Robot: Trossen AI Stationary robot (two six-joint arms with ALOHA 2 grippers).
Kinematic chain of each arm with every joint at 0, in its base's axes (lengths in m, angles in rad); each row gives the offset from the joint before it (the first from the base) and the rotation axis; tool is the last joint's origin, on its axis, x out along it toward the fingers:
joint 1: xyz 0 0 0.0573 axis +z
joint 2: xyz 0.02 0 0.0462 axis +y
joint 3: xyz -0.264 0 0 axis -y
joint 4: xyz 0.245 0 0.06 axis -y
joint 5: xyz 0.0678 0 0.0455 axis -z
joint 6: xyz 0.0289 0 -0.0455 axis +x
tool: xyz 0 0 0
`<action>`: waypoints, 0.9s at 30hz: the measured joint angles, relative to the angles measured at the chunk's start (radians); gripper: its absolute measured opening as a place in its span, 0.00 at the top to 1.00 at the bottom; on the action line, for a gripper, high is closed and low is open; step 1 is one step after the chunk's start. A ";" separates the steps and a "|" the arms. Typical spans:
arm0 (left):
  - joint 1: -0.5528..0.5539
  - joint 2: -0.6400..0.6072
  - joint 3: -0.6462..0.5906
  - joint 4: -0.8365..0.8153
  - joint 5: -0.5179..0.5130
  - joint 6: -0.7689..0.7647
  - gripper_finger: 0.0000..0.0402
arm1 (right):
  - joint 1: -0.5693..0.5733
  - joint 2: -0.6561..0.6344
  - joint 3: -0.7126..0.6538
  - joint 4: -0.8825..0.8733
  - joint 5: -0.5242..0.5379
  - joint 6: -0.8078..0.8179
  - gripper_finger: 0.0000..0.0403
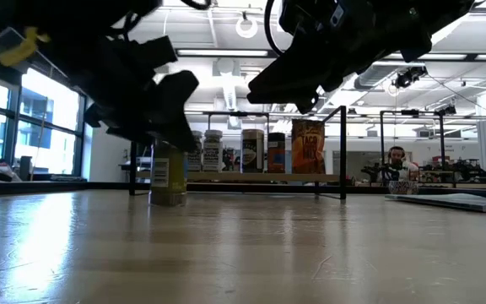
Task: Shelf spices
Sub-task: Put the black seasoning bottle on the shelf
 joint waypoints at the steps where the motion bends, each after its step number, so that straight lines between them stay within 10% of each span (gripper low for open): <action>1: 0.011 0.000 0.000 0.000 0.001 0.000 0.32 | 0.000 0.000 0.000 0.000 0.000 0.002 0.74; 14: 0.036 0.000 0.000 0.007 -0.016 0.087 0.52 | 0.000 0.000 0.000 -0.002 0.000 0.005 0.74; 27: 0.207 -0.110 0.000 0.389 0.148 0.821 0.52 | 0.006 -0.078 0.000 -0.147 -0.119 0.007 0.74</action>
